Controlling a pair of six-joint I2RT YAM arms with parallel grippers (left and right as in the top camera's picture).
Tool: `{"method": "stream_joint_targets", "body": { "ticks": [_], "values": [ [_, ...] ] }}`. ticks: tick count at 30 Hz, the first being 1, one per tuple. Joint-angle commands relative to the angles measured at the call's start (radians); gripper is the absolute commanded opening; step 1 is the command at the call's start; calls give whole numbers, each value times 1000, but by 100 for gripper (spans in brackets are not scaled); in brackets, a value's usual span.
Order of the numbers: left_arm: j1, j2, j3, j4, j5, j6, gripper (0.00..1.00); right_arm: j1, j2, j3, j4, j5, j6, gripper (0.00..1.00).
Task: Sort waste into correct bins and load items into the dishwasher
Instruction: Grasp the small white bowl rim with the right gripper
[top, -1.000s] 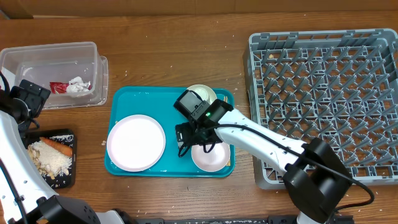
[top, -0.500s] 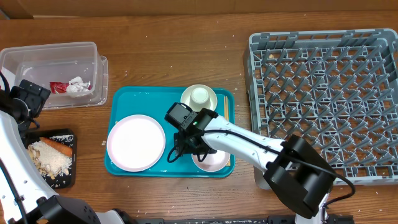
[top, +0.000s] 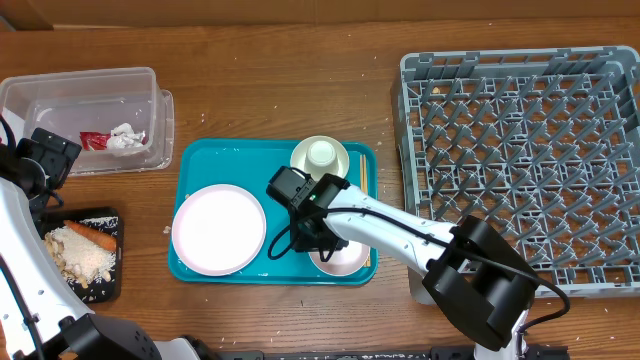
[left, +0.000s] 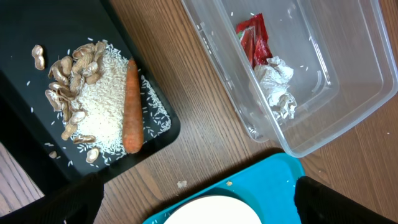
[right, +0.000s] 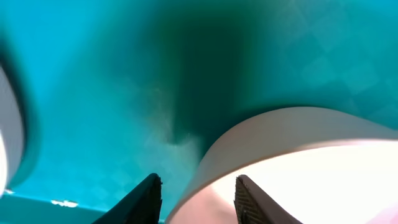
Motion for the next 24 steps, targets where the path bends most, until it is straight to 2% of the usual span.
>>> {"method": "stream_joint_targets", "body": {
  "ticks": [1,3,5,6,10,14,22,24],
  "values": [
    [-1,2,5,0,-8,9,100,0,11,72,-18,-15,-4,39],
    [-1,2,5,0,-8,9,100,0,11,88,-39,-13,-6,31],
    [-1,2,5,0,-8,9,100,0,11,88,-45,-13,-6,27],
    [-1,2,5,0,-8,9,100,0,11,88,-50,-12,-6,27],
    [-1,2,5,0,-8,9,100,0,14,84,-66,-12,-6,38],
    [-1,2,5,0,-8,9,100,1,41,70,-53,-13,0,41],
    [-1,2,5,0,-8,9,100,1,84,70,-54,-35,2,39],
    [-1,2,5,0,-8,9,100,1,84,70,-54,-35,2,29]
  ]
}}
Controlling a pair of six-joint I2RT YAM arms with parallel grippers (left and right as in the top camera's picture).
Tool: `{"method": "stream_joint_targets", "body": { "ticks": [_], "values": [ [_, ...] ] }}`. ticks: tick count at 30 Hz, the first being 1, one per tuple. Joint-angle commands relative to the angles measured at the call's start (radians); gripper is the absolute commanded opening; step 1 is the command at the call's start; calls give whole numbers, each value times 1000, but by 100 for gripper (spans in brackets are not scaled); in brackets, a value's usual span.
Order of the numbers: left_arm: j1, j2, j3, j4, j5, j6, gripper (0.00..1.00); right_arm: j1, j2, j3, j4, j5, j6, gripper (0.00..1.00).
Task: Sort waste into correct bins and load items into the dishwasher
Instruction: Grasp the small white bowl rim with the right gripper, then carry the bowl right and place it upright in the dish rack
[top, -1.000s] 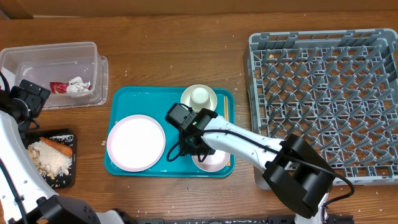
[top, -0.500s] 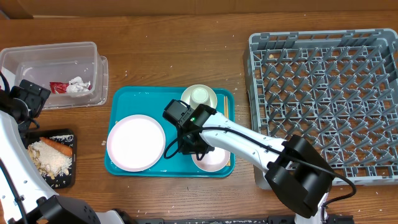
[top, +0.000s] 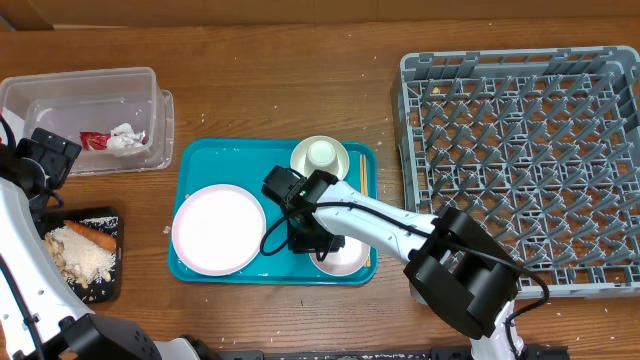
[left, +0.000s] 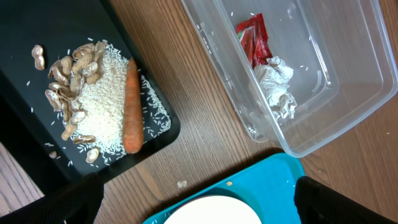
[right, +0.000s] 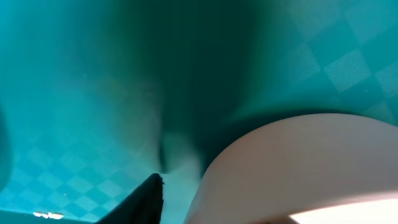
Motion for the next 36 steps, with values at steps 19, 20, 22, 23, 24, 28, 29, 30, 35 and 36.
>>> {"method": "stream_joint_targets", "body": {
  "ticks": [19,20,22,23,24,28,29,30,35,36],
  "values": [
    [-1,2,5,0,-8,9,100,-6,-55,215,-191,-57,-67,4],
    [-1,2,5,0,-8,9,100,-9,-71,222,-191,-79,-85,4],
    [-1,2,5,0,-8,9,100,-24,-125,239,-196,-105,-126,4],
    [-1,2,5,0,-8,9,100,-32,-151,241,-197,-104,-138,4],
    [-1,2,5,0,-8,9,100,-40,-175,241,-198,-103,-150,4],
    [-1,2,5,0,-8,9,100,-119,-279,241,-206,-104,-246,4],
    [-1,2,5,0,-8,9,100,-161,-310,241,-213,-104,-268,4],
    [-1,2,5,0,-8,9,100,-196,-334,241,-217,-104,-286,4],
    [-1,2,5,0,-8,9,100,-443,-432,241,-209,-226,-419,4],
    [-1,2,5,0,-8,9,100,-510,-442,241,-199,-297,-486,4]
  ]
}}
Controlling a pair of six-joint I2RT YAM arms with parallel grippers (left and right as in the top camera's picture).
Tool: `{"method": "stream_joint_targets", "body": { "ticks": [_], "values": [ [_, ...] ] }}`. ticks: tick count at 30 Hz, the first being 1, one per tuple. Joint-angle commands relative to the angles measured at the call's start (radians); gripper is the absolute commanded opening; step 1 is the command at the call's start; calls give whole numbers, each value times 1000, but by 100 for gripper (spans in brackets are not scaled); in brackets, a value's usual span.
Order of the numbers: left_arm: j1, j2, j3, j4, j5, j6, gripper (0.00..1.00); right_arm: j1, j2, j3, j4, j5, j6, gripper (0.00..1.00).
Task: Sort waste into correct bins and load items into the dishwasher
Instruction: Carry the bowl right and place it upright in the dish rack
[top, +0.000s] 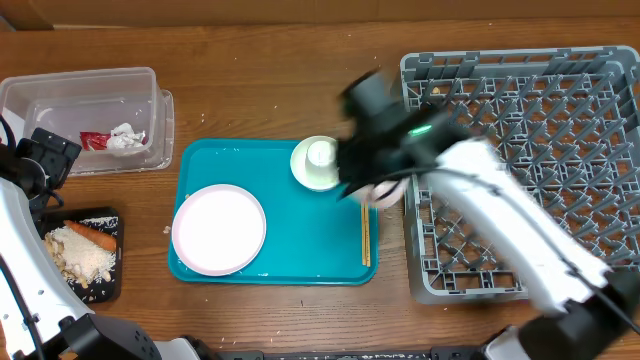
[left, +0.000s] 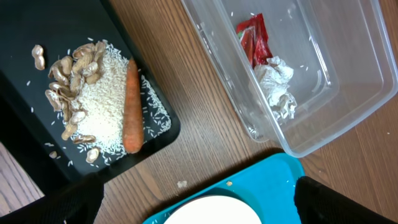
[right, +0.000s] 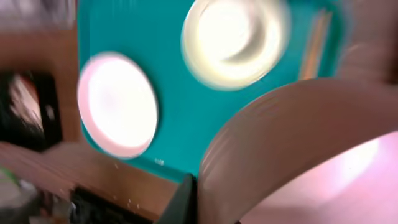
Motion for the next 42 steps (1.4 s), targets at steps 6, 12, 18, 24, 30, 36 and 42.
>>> {"method": "stream_joint_targets", "body": {
  "ticks": [6,12,18,24,30,36,42],
  "values": [
    [-1,2,5,-1,-7,9,100,-433,-21,19,51,-394,-362,4],
    [-1,2,5,-1,-7,9,100,-658,71,19,177,-629,-479,4],
    [-1,2,5,-1,-7,9,100,-742,187,19,298,-787,-479,4],
    [-1,2,5,-1,-7,9,100,-794,290,19,433,-951,-453,4],
    [-1,2,5,-1,-7,9,100,-831,356,19,453,-951,-433,4],
    [-1,2,5,-1,-7,9,100,-859,382,19,421,-931,-433,4],
    [-1,2,5,-1,-7,9,100,-893,386,19,397,-904,-433,7]
  ]
}}
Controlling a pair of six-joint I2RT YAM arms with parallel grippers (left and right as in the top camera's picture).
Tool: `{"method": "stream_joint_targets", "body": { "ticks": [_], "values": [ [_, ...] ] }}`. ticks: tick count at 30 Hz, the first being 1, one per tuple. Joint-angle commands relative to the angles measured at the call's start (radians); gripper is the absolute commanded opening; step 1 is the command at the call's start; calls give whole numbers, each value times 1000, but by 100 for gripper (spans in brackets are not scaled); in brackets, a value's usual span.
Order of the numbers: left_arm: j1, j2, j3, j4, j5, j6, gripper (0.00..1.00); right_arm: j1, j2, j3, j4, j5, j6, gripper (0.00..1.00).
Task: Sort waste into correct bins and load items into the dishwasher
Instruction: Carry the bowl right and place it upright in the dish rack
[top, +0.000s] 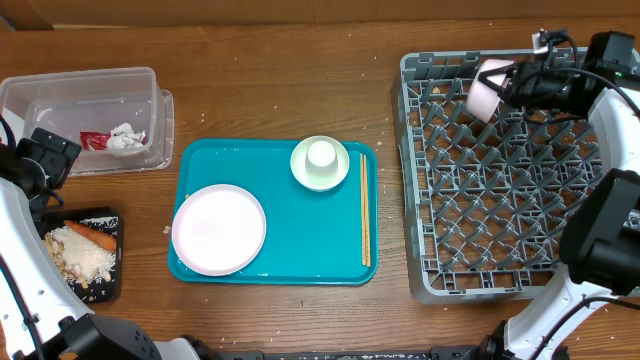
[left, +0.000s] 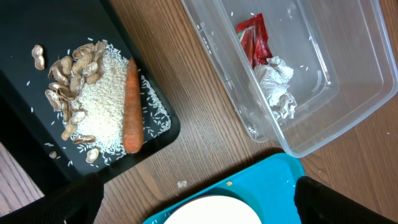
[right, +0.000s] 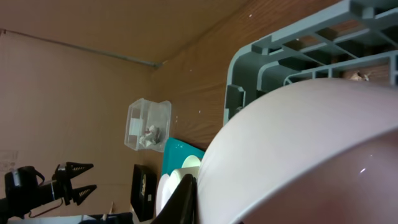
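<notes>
My right gripper (top: 507, 84) is shut on the rim of a pink bowl (top: 486, 86), held tilted over the back edge of the grey dish rack (top: 520, 200). In the right wrist view the pink bowl (right: 298, 155) fills the frame, with one dark finger (right: 186, 199) against its rim and the rack's corner (right: 292, 53) behind. A teal tray (top: 300, 265) carries a white plate (top: 218, 228), a white cup on a green saucer (top: 320, 160) and chopsticks (top: 364, 210). My left gripper (left: 199, 208) hangs open over the table by the bins.
A clear bin (left: 336, 68) holds a red wrapper (left: 254, 38) and crumpled paper (left: 277, 87). A black tray (left: 37, 124) holds rice, peanut shells and a carrot (left: 129, 106). Bare wood lies between bins, tray and rack.
My right gripper, with the pink bowl, was over the gap between tray and rack; now it is at the rack's back edge. The left arm has not moved.
My right gripper stood open around the pink bowl's rim on the tray's front right, then lower at the bowl. Later it held the bowl up near the rack's left side. Now the bowl is over the rack's back.
</notes>
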Motion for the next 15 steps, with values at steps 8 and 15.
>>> {"method": "stream_joint_targets", "body": {
  "ticks": [8,15],
  "values": [
    [-1,2,5,0,-7,9,100,-63,9,18,-11,47,17,10],
    [-1,2,5,0,-7,9,100,-88,9,18,-13,46,18,10]
  ]
}}
